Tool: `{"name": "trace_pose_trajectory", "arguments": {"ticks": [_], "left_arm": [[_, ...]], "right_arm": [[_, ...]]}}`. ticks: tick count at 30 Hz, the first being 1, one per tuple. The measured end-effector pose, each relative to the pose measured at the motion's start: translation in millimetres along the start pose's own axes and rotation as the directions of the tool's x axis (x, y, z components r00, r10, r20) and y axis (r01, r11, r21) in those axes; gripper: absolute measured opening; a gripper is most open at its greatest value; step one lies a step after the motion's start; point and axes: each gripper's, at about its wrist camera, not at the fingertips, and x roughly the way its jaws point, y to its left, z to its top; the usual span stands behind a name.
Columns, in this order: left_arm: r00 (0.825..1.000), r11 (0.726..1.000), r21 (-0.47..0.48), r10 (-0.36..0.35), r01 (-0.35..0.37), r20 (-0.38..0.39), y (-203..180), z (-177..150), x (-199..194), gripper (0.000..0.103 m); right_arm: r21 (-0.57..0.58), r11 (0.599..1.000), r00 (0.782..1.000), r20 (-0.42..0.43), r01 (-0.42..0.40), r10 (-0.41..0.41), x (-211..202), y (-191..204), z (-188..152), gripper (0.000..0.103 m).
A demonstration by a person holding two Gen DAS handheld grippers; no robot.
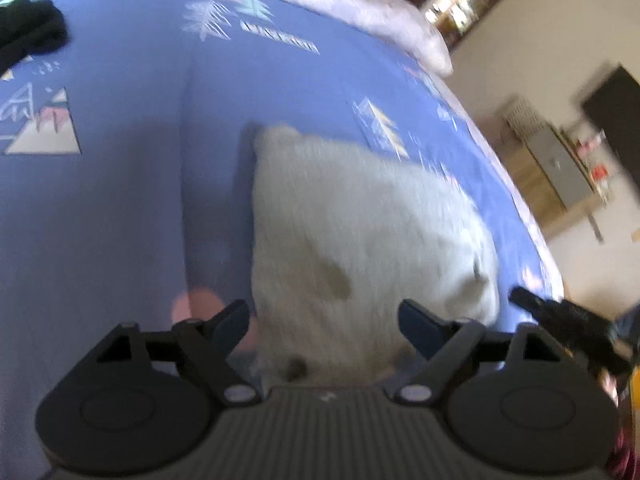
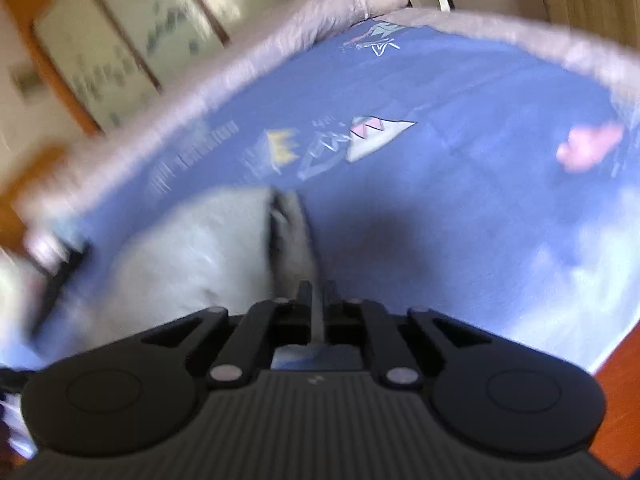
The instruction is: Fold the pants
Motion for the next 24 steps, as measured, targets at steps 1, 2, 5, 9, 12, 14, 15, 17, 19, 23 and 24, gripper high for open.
{"name": "trace_pose_trajectory", "arguments": {"ticks": [1,2,5,9,12,14,15,17,19,23,24], "left_arm": [[1.000,1.000,-0.018,0.008,-0.008,-0.006,2.8,5.3,3.6,0.088],[1.000,0.999,-0.035,0.010,-0.010,-0.019,5.8,9.6,8.9,0.088],[0.998,0.998,-0.052,0.016,-0.019,-0.065,12.2,18.8,28.7,0.088],[0.993,0.999,-0.046,-0.002,-0.004,-0.114,10.7,19.4,56.0,0.085],[0.992,1.000,-0.029,-0.010,0.006,-0.124,6.0,10.7,68.2,0.074],[0.994,1.000,0.025,0.003,-0.001,-0.107,-0.3,5.0,68.5,0.049],[0.995,1.000,0.028,0.007,-0.004,-0.102,0.4,4.3,68.5,0.045],[0.995,0.999,-0.019,-0.030,0.029,-0.094,7.8,5.5,63.0,0.024],[0.995,0.997,-0.047,-0.063,0.059,-0.073,13.0,10.2,53.5,0.020],[0.990,0.989,-0.064,-0.132,0.135,0.042,16.3,36.1,22.9,0.019],[0.986,0.988,-0.055,-0.139,0.144,0.090,15.8,48.0,11.1,0.019]], "right_arm": [[0.029,0.999,1.000,0.008,-0.024,0.024,-0.1,-3.9,1.2,0.045],[0.037,0.999,0.999,0.015,-0.033,0.032,2.2,-2.8,2.1,0.066],[0.053,0.996,0.997,0.002,-0.078,0.078,12.9,-0.6,3.7,0.073],[0.047,0.996,0.997,-0.032,-0.069,0.071,36.5,9.8,10.1,0.086],[0.052,0.997,0.992,-0.105,-0.058,0.063,53.3,11.7,6.2,0.085],[0.072,0.995,0.984,-0.161,-0.069,0.080,64.9,12.6,-1.6,0.077],[0.066,0.995,0.983,-0.162,-0.074,0.084,64.5,16.6,-4.3,0.068],[0.014,0.998,0.984,-0.168,-0.056,0.057,61.8,33.3,-6.0,0.056],[0.012,0.996,0.983,-0.166,-0.083,0.084,54.0,45.4,-1.2,0.038],[-0.043,0.983,0.980,-0.104,-0.177,0.172,36.5,88.6,19.0,0.028],[-0.068,0.978,0.978,-0.082,-0.196,0.190,35.1,100.5,23.8,0.027]]}}
